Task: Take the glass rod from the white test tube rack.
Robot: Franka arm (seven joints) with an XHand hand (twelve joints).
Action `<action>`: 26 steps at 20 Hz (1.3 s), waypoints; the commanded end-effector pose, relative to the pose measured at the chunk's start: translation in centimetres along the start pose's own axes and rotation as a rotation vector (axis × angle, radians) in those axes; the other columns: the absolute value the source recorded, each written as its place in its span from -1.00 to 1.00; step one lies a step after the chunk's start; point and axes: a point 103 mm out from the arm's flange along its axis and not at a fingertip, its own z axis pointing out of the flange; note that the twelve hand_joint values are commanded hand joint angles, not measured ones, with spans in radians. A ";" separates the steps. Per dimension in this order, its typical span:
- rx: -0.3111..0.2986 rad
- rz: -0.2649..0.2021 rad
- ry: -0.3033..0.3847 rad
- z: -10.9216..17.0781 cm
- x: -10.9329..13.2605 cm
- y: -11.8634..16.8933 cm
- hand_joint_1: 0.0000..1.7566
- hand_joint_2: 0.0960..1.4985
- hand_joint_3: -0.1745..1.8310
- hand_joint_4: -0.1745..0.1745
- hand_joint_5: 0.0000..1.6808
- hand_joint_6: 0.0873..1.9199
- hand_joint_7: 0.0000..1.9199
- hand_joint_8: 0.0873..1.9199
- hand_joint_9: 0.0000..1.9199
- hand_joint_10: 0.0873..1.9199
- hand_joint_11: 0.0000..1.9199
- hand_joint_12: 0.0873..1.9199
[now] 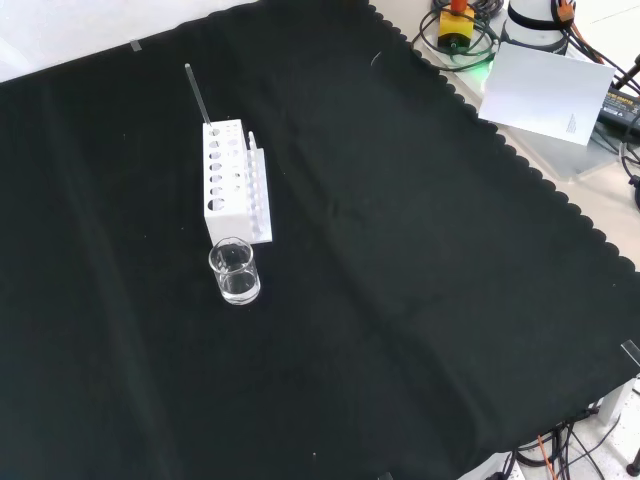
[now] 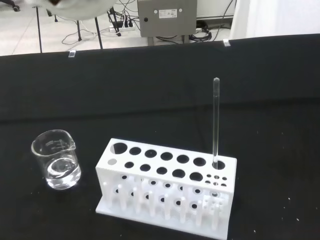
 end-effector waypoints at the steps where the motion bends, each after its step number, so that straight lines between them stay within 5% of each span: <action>1: -0.011 -0.005 0.008 0.5 -1.7 3.8 -0.18 -0.11 -0.15 -0.85 -0.73 -1.00 -0.77 -0.14 -0.55 -0.19 -0.60 0.45; 26: 0.036 -0.057 -0.016 2.2 -4.2 16.0 -0.18 -0.08 -0.17 -0.87 -0.60 -1.00 -0.67 -0.14 -0.49 -0.21 -0.60 0.45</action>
